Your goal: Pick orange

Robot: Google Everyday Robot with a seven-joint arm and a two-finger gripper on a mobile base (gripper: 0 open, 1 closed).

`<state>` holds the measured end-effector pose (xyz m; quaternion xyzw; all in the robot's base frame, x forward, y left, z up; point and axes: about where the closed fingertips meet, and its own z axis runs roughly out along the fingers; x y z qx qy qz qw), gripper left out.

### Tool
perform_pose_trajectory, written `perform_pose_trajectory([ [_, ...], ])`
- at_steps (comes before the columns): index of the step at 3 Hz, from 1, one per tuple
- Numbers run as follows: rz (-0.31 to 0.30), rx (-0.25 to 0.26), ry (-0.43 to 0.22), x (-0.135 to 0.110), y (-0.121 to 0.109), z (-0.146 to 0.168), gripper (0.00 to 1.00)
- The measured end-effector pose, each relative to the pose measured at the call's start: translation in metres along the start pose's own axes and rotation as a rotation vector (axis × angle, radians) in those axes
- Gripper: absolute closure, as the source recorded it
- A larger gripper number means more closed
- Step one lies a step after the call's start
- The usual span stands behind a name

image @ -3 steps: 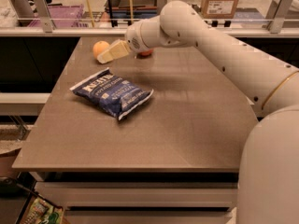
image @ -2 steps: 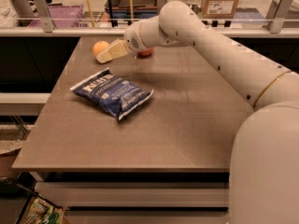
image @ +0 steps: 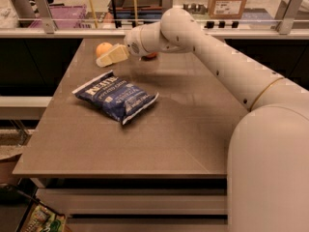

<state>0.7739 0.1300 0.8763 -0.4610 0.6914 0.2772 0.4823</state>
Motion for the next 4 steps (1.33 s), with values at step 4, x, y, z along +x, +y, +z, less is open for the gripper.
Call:
perform_pose_trajectory([
  [4,0.015,-0.075,0.032,0.007,0.005,0.043,0.00],
])
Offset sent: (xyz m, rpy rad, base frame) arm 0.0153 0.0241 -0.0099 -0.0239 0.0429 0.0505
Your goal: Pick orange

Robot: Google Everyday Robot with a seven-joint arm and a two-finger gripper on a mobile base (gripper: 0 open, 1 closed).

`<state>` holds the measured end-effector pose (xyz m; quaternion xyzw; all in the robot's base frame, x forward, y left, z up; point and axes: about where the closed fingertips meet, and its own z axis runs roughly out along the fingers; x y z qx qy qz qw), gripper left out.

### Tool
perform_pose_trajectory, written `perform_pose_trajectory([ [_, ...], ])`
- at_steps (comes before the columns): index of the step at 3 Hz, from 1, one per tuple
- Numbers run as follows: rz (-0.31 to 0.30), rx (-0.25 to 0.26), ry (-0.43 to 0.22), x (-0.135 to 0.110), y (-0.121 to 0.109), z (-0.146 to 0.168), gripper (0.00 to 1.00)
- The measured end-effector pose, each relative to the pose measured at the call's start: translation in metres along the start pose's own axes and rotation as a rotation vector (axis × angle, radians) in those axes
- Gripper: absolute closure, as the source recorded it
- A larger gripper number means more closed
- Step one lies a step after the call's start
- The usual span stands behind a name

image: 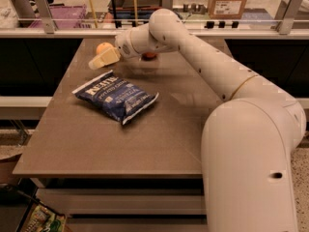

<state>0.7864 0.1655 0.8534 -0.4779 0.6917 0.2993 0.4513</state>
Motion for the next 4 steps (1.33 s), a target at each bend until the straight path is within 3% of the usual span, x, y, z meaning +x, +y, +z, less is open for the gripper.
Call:
perform_pose_trajectory([
  [1,0.010,-0.016,-0.021,0.008,0.002,0.013,0.18],
  [4,0.005,-0.053,-0.048,0.014,0.010,0.034,0.88],
])
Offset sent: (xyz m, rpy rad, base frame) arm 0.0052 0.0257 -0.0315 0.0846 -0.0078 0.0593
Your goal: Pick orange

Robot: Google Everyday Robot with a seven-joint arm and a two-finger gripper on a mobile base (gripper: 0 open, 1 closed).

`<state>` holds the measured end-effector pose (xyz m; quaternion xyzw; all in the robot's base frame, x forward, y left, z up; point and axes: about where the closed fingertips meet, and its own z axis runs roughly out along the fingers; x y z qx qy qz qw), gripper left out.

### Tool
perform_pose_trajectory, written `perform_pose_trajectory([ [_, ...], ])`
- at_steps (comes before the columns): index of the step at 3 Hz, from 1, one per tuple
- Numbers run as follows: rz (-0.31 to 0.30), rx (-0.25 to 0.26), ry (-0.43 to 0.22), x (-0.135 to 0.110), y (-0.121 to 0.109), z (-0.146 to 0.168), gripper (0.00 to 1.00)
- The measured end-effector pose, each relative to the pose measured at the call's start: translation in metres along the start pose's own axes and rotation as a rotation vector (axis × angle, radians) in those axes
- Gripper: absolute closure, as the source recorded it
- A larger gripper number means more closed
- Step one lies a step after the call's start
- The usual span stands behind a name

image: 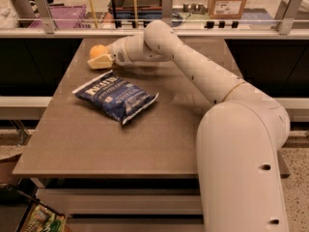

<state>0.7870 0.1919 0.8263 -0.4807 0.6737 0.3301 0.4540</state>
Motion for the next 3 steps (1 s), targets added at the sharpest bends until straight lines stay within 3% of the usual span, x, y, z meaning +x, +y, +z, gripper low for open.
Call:
perform_pose_trajectory([
  [1,0.000,-0.005,0.001,0.0005,0.0018,0.0028,1.00],
  [3,-0.007,-0.019,-0.015,-0.0018,-0.0004,0.0066,1.00],
])
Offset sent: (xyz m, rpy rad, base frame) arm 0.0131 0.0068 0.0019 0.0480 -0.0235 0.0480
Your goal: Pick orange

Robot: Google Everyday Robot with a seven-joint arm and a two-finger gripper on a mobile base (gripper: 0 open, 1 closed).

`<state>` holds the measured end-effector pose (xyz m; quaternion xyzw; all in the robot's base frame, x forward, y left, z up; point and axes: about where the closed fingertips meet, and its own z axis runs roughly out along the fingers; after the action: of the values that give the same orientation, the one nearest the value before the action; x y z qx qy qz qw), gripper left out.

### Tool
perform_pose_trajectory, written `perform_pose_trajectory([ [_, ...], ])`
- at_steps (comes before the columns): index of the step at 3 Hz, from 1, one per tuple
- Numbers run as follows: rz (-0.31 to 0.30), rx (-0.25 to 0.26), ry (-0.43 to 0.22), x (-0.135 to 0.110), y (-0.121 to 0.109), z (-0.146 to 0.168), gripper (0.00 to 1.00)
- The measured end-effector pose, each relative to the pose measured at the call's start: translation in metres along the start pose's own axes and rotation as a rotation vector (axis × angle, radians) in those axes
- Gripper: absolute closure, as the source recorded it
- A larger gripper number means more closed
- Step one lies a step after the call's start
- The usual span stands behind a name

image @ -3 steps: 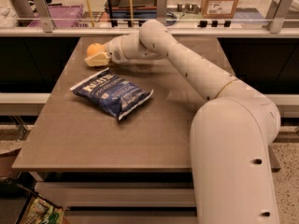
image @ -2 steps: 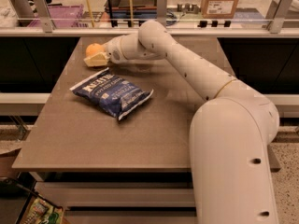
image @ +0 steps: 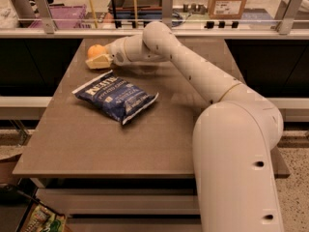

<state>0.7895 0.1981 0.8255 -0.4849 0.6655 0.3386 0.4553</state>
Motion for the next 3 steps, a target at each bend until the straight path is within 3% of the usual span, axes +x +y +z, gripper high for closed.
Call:
perform_pose_trajectory([
  [3,0.000,0.000,0.000,-0.0004,0.0001,-0.0001,1.00],
])
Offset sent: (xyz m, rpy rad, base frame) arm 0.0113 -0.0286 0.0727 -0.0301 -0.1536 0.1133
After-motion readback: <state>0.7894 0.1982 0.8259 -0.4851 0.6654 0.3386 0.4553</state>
